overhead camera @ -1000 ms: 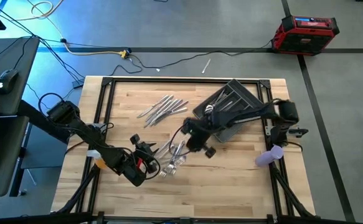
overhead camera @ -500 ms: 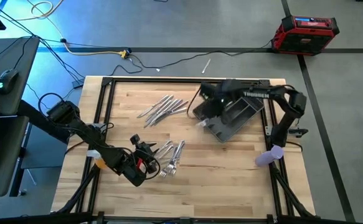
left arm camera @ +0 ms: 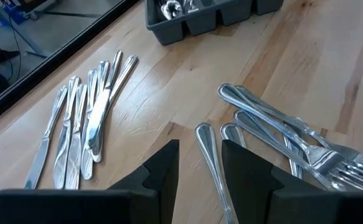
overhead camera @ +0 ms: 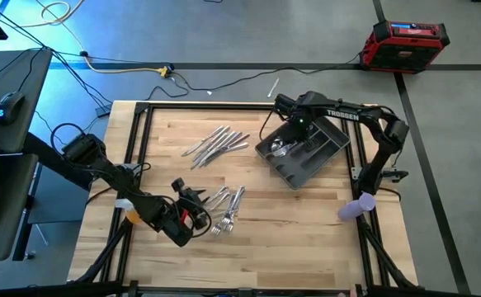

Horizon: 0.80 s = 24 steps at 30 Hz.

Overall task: Sort silverware
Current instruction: Put the fork in the silverware tray

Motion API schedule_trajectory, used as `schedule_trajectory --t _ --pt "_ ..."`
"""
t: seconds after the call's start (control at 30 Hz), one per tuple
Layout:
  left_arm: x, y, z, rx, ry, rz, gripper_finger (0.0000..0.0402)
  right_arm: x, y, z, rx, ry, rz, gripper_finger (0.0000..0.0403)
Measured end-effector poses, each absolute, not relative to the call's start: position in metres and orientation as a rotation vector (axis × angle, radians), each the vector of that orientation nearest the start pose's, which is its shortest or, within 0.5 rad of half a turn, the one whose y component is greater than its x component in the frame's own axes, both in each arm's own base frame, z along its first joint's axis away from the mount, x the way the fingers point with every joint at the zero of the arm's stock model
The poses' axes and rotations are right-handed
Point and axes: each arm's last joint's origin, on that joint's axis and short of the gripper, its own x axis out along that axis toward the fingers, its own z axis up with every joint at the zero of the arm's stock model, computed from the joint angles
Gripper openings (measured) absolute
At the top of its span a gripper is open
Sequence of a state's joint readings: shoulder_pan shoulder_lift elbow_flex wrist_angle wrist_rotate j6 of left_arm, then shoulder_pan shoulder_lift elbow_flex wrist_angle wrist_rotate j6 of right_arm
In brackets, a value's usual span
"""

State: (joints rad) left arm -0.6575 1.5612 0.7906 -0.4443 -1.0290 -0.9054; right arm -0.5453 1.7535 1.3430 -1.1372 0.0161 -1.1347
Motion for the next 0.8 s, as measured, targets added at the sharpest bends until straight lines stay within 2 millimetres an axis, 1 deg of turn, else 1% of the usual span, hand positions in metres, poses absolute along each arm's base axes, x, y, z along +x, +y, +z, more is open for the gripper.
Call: schedule_trajectory --t 0.2,0.3,0.37,0.43,0.53,0.67,0.73,0.8 --pt "0.224 -0.141 0.162 0.056 0.565 0.625 0.0103 0.269 -0.171 0.224 -0.511 1.585 0.373 0.0098" --pt "0.224 -0.141 0.162 0.055 0.566 0.625 0.0104 0.269 -0.171 0.224 -0.475 1.608 0.310 0.0112" --pt "0.224 -0.141 0.162 0.055 0.565 0.625 0.0104 0.272 -0.164 0.225 -0.438 1.594 0.306 0.0112" --pt "0.224 -0.141 0.162 0.056 0.564 0.626 0.0103 0.279 -0.148 0.229 -0.418 1.537 0.349 0.0109" --pt "0.224 -0.141 0.162 0.056 0.563 0.627 0.0104 0.295 -0.115 0.233 -0.408 1.414 0.456 0.0103" --pt "0.224 -0.141 0.162 0.058 0.561 0.629 0.0104 0.330 -0.065 0.232 -0.384 1.150 0.585 0.0097" --pt "0.224 -0.141 0.162 0.065 0.559 0.629 0.0103 0.349 -0.041 0.227 -0.417 1.026 0.647 0.0097" --pt "0.224 -0.141 0.162 0.064 0.556 0.630 0.0104 0.367 -0.019 0.217 -0.481 0.933 0.692 0.0097"
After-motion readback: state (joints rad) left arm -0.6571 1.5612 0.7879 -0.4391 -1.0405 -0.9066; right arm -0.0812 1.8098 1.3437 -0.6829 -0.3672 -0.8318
